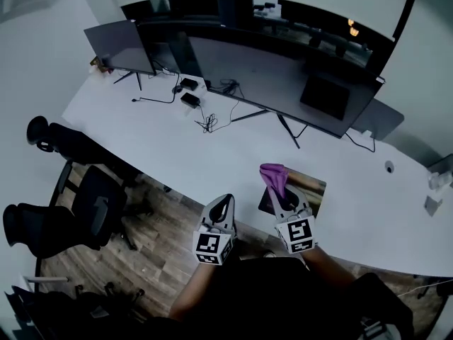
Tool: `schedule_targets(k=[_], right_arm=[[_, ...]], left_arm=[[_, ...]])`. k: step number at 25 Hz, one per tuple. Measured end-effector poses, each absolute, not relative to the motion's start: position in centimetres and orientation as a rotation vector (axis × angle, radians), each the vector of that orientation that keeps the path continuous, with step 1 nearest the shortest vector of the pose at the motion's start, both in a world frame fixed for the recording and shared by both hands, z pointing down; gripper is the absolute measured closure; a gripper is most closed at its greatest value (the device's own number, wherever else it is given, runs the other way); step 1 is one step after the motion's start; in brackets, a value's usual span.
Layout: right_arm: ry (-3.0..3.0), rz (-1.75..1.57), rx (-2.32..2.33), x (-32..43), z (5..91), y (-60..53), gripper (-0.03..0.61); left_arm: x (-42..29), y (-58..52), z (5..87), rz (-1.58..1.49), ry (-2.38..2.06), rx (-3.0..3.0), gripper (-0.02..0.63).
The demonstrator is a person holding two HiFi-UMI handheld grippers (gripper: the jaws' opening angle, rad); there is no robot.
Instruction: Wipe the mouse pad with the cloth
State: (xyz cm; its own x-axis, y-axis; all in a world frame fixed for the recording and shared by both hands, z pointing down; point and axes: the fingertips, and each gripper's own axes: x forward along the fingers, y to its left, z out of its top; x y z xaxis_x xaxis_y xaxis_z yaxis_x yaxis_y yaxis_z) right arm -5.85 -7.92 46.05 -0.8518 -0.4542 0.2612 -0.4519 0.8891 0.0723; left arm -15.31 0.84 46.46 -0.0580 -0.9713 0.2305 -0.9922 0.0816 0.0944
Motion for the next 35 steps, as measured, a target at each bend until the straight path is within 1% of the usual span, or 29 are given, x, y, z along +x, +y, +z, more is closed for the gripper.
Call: schedule_targets(k=[9,19,26,35], right_arm=[[-2.695,0.043,0.881,-8.7,46.7,-10.6,0.508],[-2.555,0.145,1.135,-8.7,49.1,-13.0,0.508],[-2.428,0.267,1.273,-7.2,51.1,-14.0,0.508],[-2.318,0.402,1.351,-5.0,54.9,-15.0,0.508]], left_arm=[[-19.0,-4.5,47.1,0.187,-1.921,2.152,0.592],[-20.9,-8.9,48.4,0.189,-1.702,2.314,0.592],[-19.8,-12.4,49.2,0.229,-1.563,2.431,0.592],[-17.8,-14.5,52.9,0.244,-1.442,2.421,0.592]])
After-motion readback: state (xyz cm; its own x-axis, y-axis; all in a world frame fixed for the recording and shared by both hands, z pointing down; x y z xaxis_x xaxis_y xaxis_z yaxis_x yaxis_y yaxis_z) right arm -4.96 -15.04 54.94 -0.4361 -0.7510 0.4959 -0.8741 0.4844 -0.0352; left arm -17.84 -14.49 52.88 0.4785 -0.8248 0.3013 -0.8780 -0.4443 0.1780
